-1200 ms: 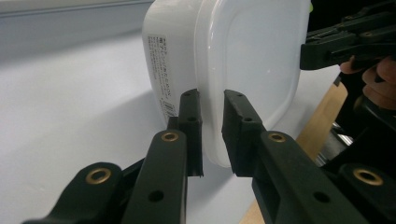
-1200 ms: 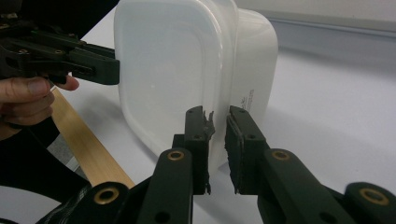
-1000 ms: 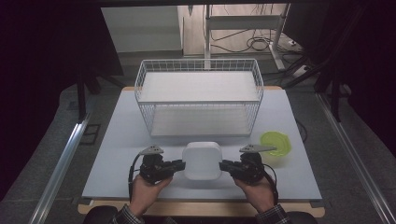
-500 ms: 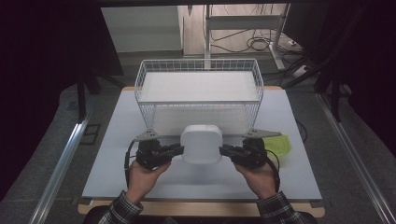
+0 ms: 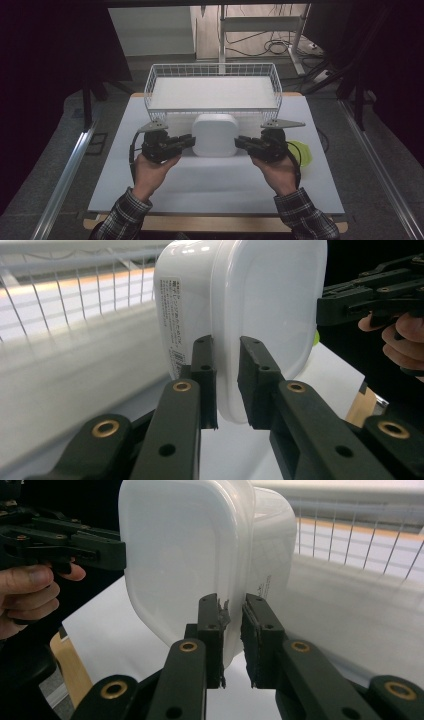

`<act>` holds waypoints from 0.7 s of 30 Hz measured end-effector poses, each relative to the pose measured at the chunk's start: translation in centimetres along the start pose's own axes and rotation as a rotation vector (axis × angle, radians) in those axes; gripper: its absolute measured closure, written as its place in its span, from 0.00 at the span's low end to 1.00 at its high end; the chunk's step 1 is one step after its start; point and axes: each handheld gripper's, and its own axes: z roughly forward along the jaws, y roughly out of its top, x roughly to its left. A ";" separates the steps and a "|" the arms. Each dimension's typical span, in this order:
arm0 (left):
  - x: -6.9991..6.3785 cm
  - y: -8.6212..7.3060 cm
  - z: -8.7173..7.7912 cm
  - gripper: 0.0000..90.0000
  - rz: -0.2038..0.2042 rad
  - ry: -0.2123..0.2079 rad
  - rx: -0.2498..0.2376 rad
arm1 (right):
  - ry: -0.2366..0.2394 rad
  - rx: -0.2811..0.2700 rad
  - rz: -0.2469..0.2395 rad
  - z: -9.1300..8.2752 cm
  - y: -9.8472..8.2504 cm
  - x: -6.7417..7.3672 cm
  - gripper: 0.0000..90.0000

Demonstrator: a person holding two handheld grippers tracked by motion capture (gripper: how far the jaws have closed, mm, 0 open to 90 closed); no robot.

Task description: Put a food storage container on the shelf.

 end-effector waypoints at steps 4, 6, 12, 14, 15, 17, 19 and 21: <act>0.2 1.5 -0.4 0.87 0.014 0.008 -0.017 | -0.001 -0.013 -0.011 0.0 1.4 0.0 0.88; 0.2 2.2 -0.5 0.87 0.020 0.013 -0.025 | -0.004 -0.021 -0.015 0.0 2.2 0.0 0.88; 0.8 4.1 -0.7 0.87 0.023 0.019 -0.039 | -0.012 -0.036 -0.033 0.0 4.4 -0.2 0.88; 1.0 4.6 -0.7 0.87 0.020 0.018 -0.042 | -0.015 -0.038 -0.033 0.1 5.0 -0.2 0.88; 1.1 4.9 -0.7 0.87 0.019 0.020 -0.044 | -0.017 -0.040 -0.035 0.1 5.4 -0.3 0.88; 1.3 5.5 -0.8 0.87 0.022 0.023 -0.048 | -0.018 -0.044 -0.035 0.2 6.0 -0.3 0.88; 1.5 6.1 -0.8 0.87 0.026 0.028 -0.049 | -0.020 -0.049 -0.037 0.3 6.6 -0.5 0.88; 1.6 6.7 -0.7 0.87 0.025 0.033 -0.048 | -0.022 -0.053 -0.037 0.4 7.1 -0.6 0.88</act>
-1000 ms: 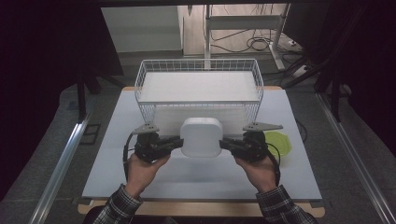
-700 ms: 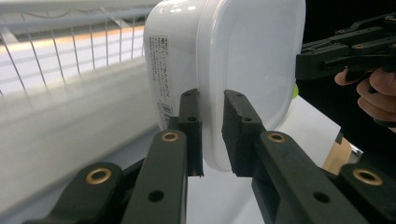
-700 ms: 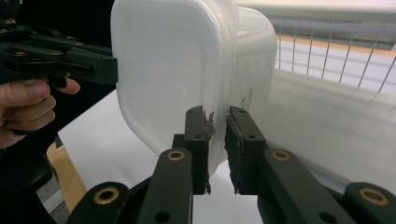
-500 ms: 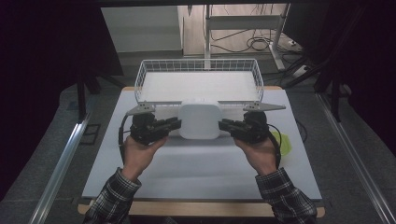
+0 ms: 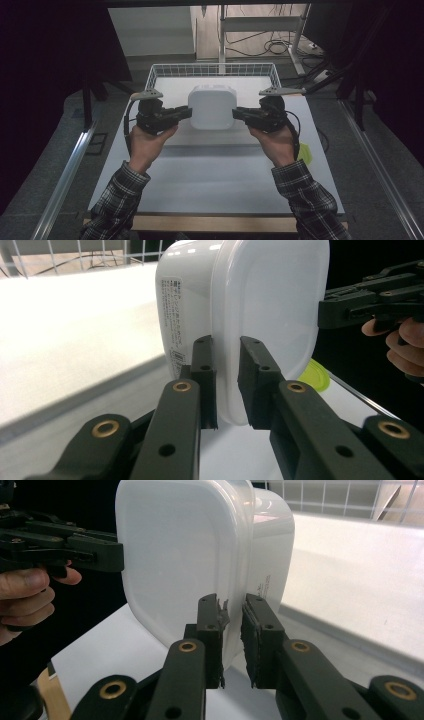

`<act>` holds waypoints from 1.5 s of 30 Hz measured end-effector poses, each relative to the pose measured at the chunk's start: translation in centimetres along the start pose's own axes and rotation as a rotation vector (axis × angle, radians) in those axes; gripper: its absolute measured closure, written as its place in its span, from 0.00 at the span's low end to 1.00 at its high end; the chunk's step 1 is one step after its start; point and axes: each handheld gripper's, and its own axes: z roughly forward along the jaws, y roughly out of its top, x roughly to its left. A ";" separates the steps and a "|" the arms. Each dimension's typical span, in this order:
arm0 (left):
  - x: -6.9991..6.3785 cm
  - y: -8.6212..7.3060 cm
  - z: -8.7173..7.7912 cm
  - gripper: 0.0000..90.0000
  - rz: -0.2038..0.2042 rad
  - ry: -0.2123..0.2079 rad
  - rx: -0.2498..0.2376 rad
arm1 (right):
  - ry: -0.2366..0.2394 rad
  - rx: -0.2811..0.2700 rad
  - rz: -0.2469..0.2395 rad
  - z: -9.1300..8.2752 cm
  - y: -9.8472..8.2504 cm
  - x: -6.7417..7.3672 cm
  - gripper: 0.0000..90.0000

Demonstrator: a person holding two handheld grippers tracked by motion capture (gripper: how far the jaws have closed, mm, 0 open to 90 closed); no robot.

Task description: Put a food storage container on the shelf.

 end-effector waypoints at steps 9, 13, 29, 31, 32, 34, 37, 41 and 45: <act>0.7 1.7 0.7 0.87 -0.003 0.012 0.012 | -0.008 -0.004 0.008 0.6 1.6 -0.9 0.87; 1.1 2.2 1.0 0.87 -0.013 0.010 0.013 | -0.015 0.001 0.010 0.8 2.2 -1.3 0.87; 2.1 3.0 1.7 0.86 -0.021 0.005 0.022 | -0.019 0.015 0.024 1.8 3.4 -2.3 0.86; 2.1 3.1 1.8 0.86 -0.017 0.001 0.024 | -0.020 0.013 0.023 1.8 3.5 -2.5 0.86; 2.2 3.1 1.8 0.86 -0.010 -0.001 0.027 | -0.019 0.011 0.025 1.9 3.5 -2.5 0.86; 2.3 3.2 1.9 0.85 0.006 -0.008 0.023 | -0.023 0.008 0.022 2.0 3.5 -2.7 0.85; 2.4 3.2 2.1 0.80 0.026 -0.027 0.016 | -0.027 0.004 0.015 2.1 3.5 -2.8 0.82; 2.5 3.4 2.4 0.76 0.034 -0.018 0.019 | -0.031 -0.001 0.003 2.3 3.5 -2.8 0.79; 2.7 3.5 2.8 0.73 0.042 -0.005 0.023 | -0.034 0.000 -0.007 2.5 3.6 -2.8 0.77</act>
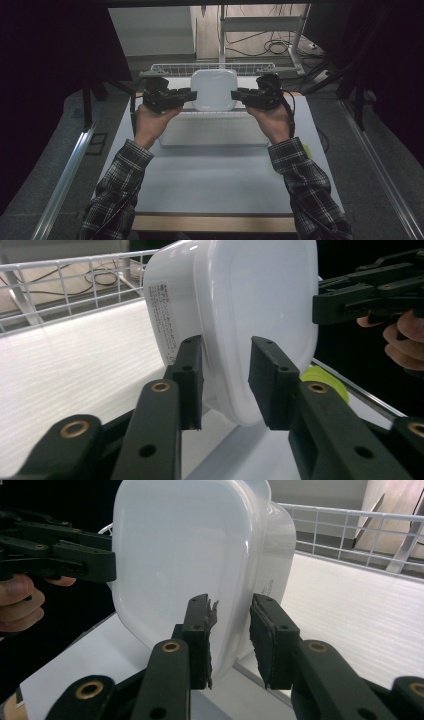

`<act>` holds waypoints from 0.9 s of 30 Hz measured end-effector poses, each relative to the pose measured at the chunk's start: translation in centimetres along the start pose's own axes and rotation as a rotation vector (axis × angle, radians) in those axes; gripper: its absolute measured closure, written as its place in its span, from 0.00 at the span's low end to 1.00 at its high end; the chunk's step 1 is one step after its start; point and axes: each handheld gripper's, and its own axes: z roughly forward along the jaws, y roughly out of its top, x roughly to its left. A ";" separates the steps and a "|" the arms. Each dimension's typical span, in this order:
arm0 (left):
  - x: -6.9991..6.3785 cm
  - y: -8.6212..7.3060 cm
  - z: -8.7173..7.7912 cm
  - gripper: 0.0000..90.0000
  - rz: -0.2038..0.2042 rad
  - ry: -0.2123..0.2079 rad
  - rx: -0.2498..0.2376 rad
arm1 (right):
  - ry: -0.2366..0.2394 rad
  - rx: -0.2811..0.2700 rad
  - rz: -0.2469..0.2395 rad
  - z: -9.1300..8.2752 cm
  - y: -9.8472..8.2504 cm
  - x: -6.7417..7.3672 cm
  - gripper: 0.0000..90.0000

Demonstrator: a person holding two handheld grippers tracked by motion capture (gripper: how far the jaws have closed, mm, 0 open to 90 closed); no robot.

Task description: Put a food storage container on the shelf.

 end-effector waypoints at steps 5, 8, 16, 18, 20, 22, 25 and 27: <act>-0.1 0.0 0.5 0.68 0.033 0.013 0.006 | -0.015 0.001 -0.011 0.3 0.0 -0.1 0.74; 0.0 0.0 0.8 0.67 0.034 0.017 0.008 | -0.023 -0.001 -0.017 0.5 0.1 -0.3 0.72; 0.2 0.1 1.3 0.63 0.031 0.024 0.006 | -0.020 -0.010 -0.010 0.8 0.3 -0.6 0.68; 0.1 0.1 1.3 0.62 0.036 0.026 0.005 | -0.024 -0.011 -0.010 0.9 0.3 -0.6 0.66; 0.1 0.2 1.4 0.60 0.038 0.031 0.003 | -0.036 -0.020 -0.016 1.0 0.3 -0.7 0.63; 0.1 0.2 1.4 0.58 0.038 0.038 0.000 | -0.042 -0.020 -0.020 1.2 0.4 -0.7 0.63; 0.3 0.4 1.5 0.54 0.045 0.060 -0.004 | -0.043 -0.022 -0.016 1.2 0.4 -0.8 0.63; 0.5 0.6 1.6 0.51 0.045 0.068 -0.001 | -0.039 -0.021 -0.015 1.2 0.4 -0.8 0.63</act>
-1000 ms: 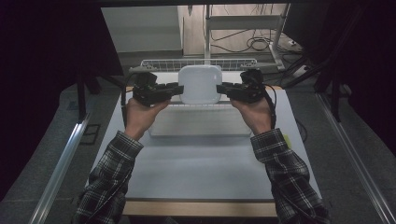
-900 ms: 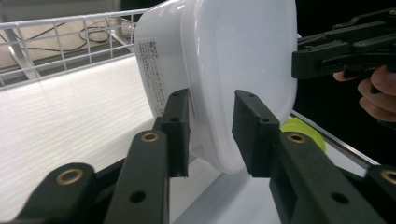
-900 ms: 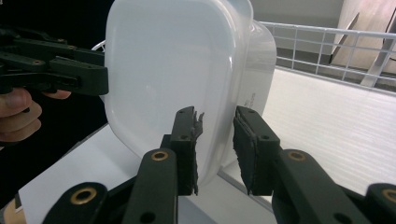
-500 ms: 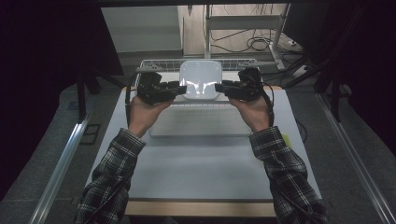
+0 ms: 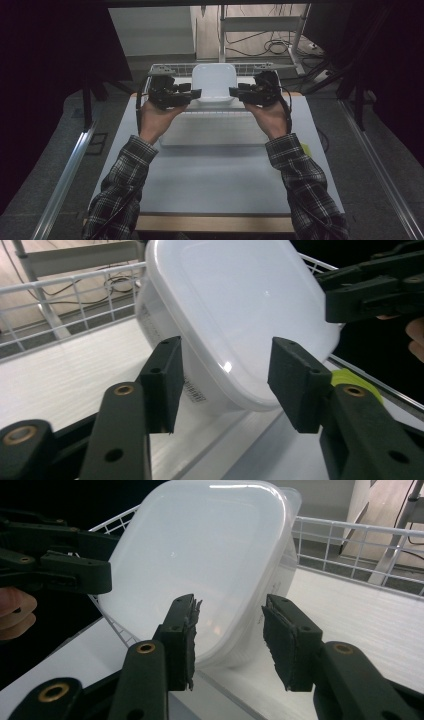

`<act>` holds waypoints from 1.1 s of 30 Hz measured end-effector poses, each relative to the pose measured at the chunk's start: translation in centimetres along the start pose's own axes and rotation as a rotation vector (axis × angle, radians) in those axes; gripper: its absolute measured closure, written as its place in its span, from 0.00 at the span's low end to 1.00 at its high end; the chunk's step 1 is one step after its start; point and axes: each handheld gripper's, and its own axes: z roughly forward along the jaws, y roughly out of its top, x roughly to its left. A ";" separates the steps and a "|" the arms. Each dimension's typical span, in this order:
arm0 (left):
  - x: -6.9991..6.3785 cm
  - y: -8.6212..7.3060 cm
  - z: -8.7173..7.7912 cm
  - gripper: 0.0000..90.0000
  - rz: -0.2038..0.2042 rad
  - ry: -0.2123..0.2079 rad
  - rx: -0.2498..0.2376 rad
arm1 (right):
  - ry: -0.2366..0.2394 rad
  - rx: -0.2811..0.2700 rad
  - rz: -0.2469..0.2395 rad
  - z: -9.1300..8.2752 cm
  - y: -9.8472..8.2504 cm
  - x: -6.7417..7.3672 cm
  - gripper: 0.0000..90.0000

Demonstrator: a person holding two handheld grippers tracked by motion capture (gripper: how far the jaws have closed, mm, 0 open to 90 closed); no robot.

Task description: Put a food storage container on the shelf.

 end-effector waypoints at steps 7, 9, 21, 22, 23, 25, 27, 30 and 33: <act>0.2 0.2 -0.1 0.46 0.001 0.010 -0.008 | -0.027 -0.026 -0.012 -0.1 0.1 -0.1 0.58; 0.2 0.2 -0.5 0.46 0.003 0.013 -0.022 | -0.035 -0.035 -0.009 -0.4 0.2 -0.2 0.57; -0.5 -1.2 0.1 0.71 0.023 0.025 0.014 | -0.026 0.016 -0.038 -0.3 -0.8 -0.2 0.77; -0.5 -1.2 0.3 0.72 0.017 0.029 0.014 | -0.028 0.022 -0.041 0.0 -1.0 -0.3 0.77; -0.4 -1.2 0.5 0.72 0.014 0.032 0.015 | -0.027 0.026 -0.041 0.2 -1.0 -0.3 0.77; -0.3 -1.2 0.7 0.72 0.011 0.042 0.019 | -0.027 0.030 -0.040 0.7 -1.1 -0.4 0.77; -0.1 -1.2 0.9 0.72 0.007 0.052 0.021 | -0.026 0.031 -0.036 1.0 -1.2 -0.5 0.77; 0.1 -1.1 1.2 0.72 -0.002 0.061 0.022 | -0.026 0.033 -0.031 1.2 -1.3 -0.5 0.77; 0.3 -1.1 1.3 0.73 -0.004 0.068 0.022 | -0.026 0.031 -0.030 1.2 -1.3 -0.5 0.77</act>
